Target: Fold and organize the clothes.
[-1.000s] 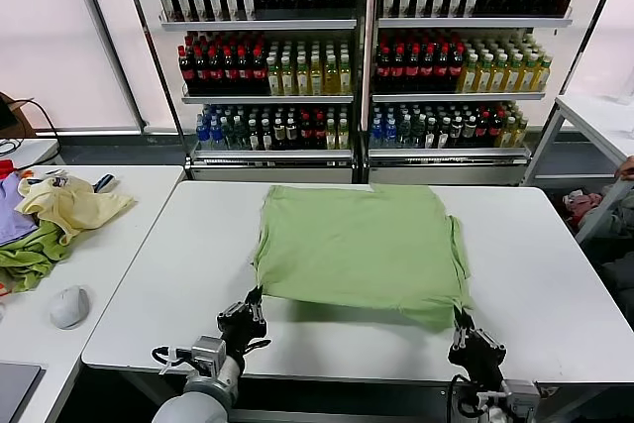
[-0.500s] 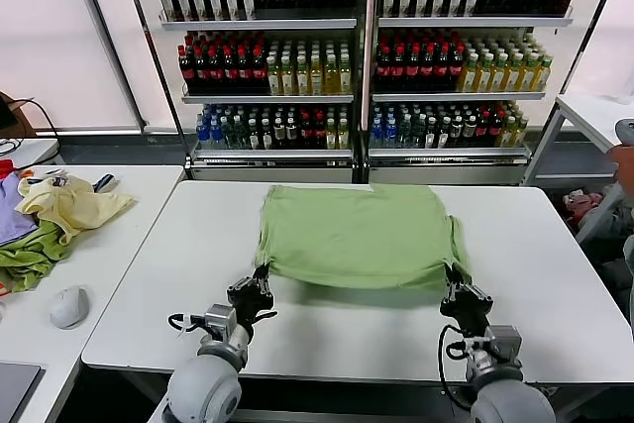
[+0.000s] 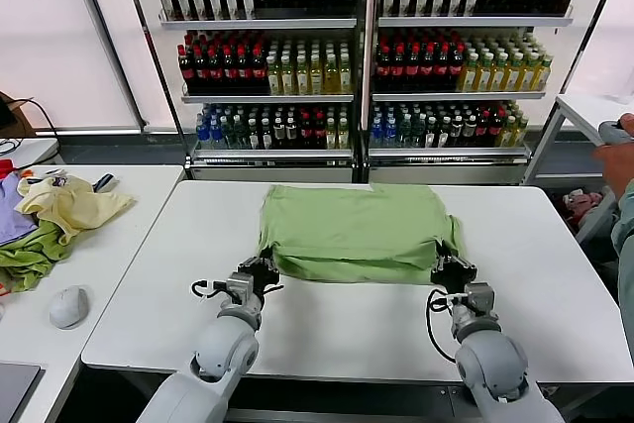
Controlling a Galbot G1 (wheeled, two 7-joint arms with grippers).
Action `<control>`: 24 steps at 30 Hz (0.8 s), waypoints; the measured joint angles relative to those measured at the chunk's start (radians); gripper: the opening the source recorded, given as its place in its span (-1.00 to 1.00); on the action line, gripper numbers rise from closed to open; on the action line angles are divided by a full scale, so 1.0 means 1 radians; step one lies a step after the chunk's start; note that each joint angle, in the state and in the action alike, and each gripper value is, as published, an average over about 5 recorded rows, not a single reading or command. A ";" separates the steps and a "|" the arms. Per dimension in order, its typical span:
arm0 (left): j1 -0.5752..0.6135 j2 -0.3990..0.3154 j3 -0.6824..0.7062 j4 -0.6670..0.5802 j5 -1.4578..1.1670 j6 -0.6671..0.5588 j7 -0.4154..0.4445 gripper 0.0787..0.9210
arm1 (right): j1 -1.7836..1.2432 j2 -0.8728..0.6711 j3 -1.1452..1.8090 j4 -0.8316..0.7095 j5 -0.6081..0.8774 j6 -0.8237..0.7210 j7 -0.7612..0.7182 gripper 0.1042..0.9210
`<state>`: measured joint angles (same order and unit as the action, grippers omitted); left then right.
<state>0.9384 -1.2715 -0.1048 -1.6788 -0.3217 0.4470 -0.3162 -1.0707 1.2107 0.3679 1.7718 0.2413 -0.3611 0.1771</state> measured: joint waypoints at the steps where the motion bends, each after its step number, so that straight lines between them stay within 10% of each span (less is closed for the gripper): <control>1: -0.008 -0.002 0.002 0.010 0.002 0.001 -0.001 -0.92 | 0.006 0.002 -0.003 -0.007 -0.003 -0.002 -0.003 -0.82; 24: 0.041 0.013 -0.031 -0.022 -0.014 -0.029 -0.006 0.58 | -0.089 -0.011 0.111 0.018 0.019 0.017 -0.033 0.72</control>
<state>0.9797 -1.2584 -0.1361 -1.7009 -0.3356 0.4180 -0.3224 -1.1601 1.1997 0.4793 1.7898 0.2600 -0.3445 0.1444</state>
